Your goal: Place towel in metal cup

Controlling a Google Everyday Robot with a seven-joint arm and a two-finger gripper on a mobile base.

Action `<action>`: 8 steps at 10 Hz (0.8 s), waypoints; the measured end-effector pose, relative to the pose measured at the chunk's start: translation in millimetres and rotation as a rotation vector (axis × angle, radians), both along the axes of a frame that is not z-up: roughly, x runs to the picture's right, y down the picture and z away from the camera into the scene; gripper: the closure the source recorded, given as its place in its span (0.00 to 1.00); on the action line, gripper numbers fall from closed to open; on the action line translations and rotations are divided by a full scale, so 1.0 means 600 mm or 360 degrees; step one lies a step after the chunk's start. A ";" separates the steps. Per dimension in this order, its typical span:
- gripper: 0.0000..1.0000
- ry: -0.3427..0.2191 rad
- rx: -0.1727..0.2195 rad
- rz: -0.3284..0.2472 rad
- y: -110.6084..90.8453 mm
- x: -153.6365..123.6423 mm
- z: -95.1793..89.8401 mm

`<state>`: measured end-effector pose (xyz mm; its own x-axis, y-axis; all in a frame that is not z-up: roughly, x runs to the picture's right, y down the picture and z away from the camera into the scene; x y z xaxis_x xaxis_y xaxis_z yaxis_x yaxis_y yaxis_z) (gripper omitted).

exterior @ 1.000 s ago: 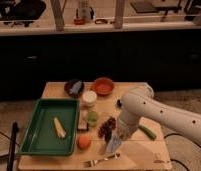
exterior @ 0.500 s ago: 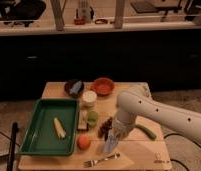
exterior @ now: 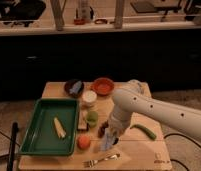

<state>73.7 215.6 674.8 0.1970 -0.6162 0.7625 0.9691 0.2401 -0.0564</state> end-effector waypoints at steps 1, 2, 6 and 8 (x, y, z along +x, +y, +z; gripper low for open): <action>1.00 -0.0008 -0.0003 -0.0008 -0.002 -0.004 0.003; 1.00 -0.0013 -0.0008 -0.0018 -0.004 -0.007 0.007; 0.81 -0.0011 -0.0010 -0.0042 -0.007 -0.012 0.016; 0.62 0.0008 -0.0013 -0.0052 -0.005 -0.009 0.019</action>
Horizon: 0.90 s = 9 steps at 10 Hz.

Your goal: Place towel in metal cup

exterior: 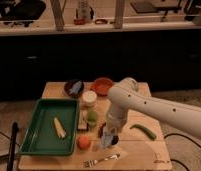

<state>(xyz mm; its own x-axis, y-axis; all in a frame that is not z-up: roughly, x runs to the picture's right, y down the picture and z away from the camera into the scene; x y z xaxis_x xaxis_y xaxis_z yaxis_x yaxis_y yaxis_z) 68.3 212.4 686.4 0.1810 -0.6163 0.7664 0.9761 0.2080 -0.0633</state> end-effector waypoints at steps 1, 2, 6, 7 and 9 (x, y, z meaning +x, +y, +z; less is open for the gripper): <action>0.50 0.0004 -0.0003 -0.0012 0.001 -0.001 0.002; 0.42 0.0007 -0.0004 -0.0019 0.002 -0.001 0.002; 0.20 0.0020 -0.0004 -0.0042 0.008 0.005 0.005; 0.20 0.0019 -0.0004 -0.0041 0.009 0.006 0.007; 0.20 0.0019 -0.0005 -0.0035 0.009 0.011 0.009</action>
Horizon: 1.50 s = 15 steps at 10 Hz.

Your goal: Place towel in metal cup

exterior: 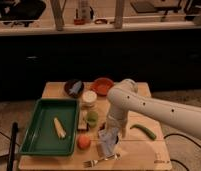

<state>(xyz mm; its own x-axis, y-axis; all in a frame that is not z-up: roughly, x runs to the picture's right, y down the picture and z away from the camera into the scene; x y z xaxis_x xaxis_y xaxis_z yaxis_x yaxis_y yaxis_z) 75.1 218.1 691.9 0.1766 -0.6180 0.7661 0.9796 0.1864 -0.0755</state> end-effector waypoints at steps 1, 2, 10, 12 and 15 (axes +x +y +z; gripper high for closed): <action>0.20 -0.0002 -0.0001 0.0000 0.000 0.000 0.001; 0.20 -0.0003 0.0000 0.0003 -0.002 0.001 0.002; 0.20 -0.0017 -0.0002 0.0054 -0.010 0.014 0.005; 0.20 -0.0032 0.0005 0.0072 -0.014 0.013 0.005; 0.20 -0.0054 0.0005 0.0078 -0.018 0.007 0.005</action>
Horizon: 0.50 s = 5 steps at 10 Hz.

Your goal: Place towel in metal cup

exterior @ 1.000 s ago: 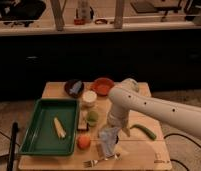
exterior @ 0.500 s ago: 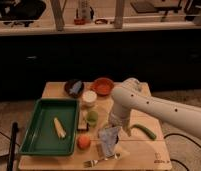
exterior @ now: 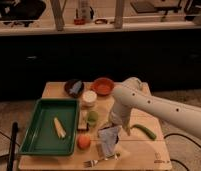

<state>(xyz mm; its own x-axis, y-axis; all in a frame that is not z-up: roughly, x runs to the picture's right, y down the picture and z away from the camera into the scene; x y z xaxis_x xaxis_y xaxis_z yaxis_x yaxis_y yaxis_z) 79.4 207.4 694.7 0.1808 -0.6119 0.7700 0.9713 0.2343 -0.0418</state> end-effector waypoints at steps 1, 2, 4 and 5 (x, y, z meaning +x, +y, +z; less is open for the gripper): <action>0.20 -0.0001 -0.0001 0.0002 0.000 0.000 0.000; 0.20 -0.0003 -0.0003 0.0000 -0.001 0.000 -0.001; 0.20 -0.0014 -0.0007 -0.0010 -0.004 -0.005 -0.001; 0.20 -0.0017 -0.0009 -0.0012 -0.005 -0.006 0.000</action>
<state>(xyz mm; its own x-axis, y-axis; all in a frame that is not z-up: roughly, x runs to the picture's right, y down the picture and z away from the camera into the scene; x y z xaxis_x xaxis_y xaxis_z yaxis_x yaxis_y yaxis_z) 75.6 204.6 694.7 0.1680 -0.6088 0.7753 0.9733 0.2270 -0.0326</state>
